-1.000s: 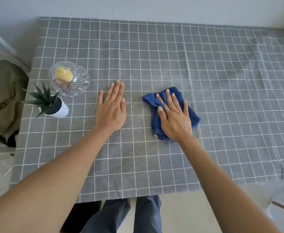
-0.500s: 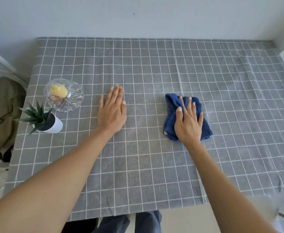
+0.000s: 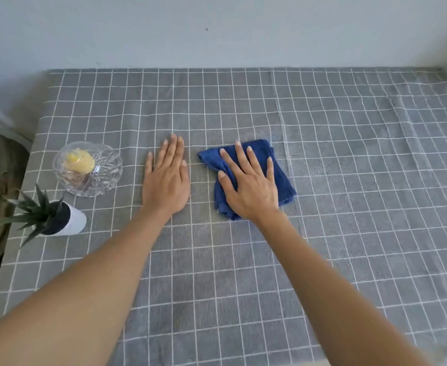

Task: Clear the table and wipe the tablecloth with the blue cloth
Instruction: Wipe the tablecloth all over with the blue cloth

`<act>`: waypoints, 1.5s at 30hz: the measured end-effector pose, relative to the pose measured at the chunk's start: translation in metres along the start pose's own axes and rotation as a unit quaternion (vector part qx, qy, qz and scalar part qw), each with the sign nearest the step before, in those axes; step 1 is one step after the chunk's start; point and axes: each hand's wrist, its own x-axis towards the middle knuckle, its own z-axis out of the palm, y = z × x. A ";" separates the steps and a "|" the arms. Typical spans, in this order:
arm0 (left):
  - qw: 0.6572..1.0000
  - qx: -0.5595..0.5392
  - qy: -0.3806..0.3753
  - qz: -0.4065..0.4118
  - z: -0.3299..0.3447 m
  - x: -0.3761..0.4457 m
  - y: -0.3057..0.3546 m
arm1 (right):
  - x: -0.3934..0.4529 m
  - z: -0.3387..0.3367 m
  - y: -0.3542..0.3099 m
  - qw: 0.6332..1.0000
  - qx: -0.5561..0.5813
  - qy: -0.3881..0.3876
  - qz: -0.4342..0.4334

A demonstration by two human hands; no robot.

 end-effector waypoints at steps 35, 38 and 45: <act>1.000 0.024 -0.008 -0.008 -0.001 0.000 -0.002 | 0.012 -0.005 -0.006 0.997 0.011 0.018 0.077; 1.000 0.019 -0.005 -0.006 -0.002 -0.001 -0.002 | 0.016 -0.001 -0.013 0.999 0.015 0.013 0.037; 1.000 0.020 -0.007 -0.005 0.000 0.000 -0.004 | 0.032 -0.025 0.057 0.978 0.030 0.031 0.204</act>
